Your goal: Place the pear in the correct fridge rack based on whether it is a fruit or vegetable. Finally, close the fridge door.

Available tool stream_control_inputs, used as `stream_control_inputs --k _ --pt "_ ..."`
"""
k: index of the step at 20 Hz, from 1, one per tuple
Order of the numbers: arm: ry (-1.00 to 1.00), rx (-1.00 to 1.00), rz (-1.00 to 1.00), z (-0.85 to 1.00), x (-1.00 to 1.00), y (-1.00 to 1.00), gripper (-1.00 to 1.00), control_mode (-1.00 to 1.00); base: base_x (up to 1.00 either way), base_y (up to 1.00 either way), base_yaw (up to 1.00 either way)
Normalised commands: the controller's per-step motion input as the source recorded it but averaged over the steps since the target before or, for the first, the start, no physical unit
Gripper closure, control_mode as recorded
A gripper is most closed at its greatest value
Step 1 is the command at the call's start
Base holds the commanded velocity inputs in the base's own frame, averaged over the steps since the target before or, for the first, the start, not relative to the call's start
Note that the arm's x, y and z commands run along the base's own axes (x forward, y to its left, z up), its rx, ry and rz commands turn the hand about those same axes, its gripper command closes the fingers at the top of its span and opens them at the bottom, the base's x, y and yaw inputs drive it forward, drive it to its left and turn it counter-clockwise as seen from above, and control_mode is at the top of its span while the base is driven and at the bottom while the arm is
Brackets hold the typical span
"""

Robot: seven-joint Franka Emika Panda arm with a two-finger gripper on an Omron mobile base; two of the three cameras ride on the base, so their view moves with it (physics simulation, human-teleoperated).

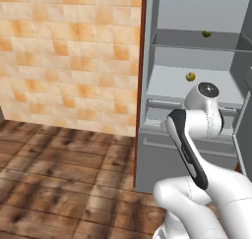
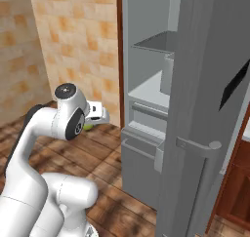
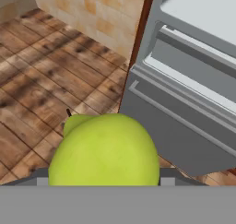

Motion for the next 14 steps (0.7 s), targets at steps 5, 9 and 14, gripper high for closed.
stream_control_inputs --k 5,9,14 --pt "0.0 0.0 0.0 0.0 0.0 0.0 1.0 1.0 0.64 0.16 -0.56" --pt "0.0 0.0 0.0 0.0 0.0 0.0 1.0 1.0 0.7 0.24 -0.44" --pt "0.0 0.0 0.0 0.0 0.0 0.0 1.0 1.0 0.76 0.12 -0.36"
